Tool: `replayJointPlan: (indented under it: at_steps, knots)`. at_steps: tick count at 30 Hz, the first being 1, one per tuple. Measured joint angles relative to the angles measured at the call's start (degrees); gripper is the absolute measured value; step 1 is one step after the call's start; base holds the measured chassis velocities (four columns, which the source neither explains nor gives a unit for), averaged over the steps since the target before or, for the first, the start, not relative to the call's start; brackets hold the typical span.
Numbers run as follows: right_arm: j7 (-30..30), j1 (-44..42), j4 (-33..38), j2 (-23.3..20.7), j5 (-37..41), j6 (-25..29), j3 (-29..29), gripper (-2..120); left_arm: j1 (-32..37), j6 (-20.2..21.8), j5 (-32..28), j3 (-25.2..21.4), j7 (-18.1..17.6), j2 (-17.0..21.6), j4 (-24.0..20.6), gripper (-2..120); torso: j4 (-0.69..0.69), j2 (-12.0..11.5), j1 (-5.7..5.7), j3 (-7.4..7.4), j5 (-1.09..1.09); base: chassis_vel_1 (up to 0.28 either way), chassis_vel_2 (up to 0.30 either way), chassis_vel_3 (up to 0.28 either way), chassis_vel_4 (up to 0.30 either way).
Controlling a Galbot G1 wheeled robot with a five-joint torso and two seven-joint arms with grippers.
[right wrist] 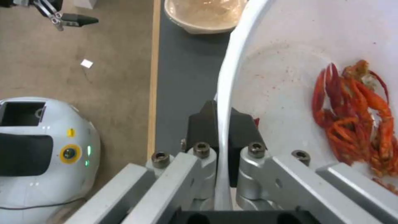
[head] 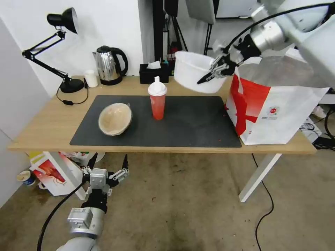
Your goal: Pick up the trash from the table and place it into the takeout bag.
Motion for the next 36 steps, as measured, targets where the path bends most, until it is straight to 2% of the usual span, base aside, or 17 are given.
replayJointPlan:
  at_steps: [24, 36]
  knots:
    - [-3.21, 8.04, -6.56, -2.08, -2.03, 2.35, 0.57, 0, 0.00, 0.00, 0.00, 0.00, 0.00, 0.00, 0.00, 100, 0.01, 0.00, 0.00, 0.00, -0.01, 0.000, 0.000, 0.000, 0.000]
    - [-4.43, 5.74, -7.68, -4.35, -4.33, 4.21, 2.33, 0, 0.00, 0.00, 0.00, 0.00, 0.00, 0.00, 0.00, 100, 0.00, 0.00, 0.00, 0.00, 0.00, 0.000, 0.000, 0.000, 0.000]
